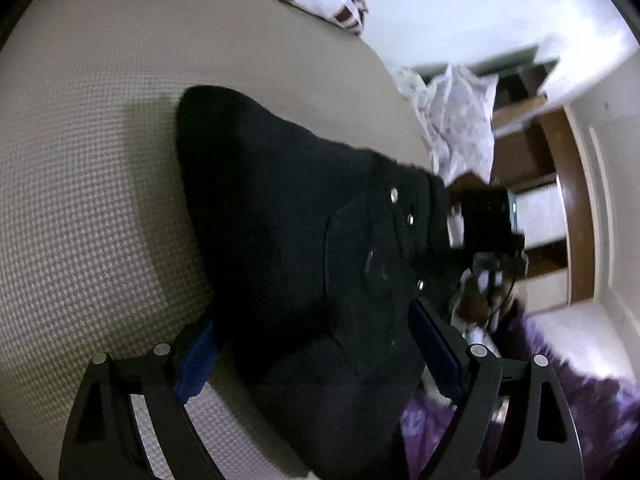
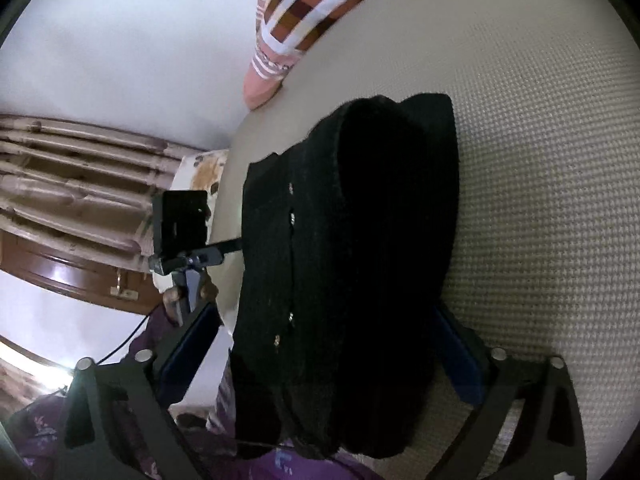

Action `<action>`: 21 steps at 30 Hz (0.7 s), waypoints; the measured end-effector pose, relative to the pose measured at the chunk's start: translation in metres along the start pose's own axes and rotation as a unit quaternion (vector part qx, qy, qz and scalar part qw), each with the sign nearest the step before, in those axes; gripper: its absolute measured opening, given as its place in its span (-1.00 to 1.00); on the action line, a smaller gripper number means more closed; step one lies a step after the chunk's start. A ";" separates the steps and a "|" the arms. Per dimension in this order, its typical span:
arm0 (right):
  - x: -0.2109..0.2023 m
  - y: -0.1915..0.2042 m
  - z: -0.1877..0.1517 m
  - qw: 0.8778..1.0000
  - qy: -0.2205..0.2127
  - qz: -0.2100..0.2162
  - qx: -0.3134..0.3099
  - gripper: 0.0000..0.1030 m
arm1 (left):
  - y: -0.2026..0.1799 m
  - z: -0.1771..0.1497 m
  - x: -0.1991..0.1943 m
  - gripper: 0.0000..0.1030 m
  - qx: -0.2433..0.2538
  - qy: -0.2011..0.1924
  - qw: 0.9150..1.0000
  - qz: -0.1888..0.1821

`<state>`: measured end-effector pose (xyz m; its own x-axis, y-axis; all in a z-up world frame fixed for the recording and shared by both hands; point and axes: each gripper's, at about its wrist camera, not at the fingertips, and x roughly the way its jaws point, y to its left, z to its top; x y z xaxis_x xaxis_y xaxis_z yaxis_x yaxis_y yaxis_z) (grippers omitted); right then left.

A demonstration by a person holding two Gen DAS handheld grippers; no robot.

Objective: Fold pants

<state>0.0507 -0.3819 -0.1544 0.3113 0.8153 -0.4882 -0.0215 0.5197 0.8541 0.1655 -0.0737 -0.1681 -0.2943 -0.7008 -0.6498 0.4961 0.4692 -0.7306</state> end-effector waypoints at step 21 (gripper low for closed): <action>0.013 -0.018 0.012 0.997 0.059 0.019 0.039 -0.21 | -0.018 0.005 0.016 0.93 0.019 -0.001 1.000 -0.020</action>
<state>0.0669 -0.3836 -0.1740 0.1981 0.8605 -0.4694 0.0439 0.4706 0.8812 0.1559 -0.0956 -0.1642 -0.3127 -0.7205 -0.6190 0.5148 0.4191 -0.7479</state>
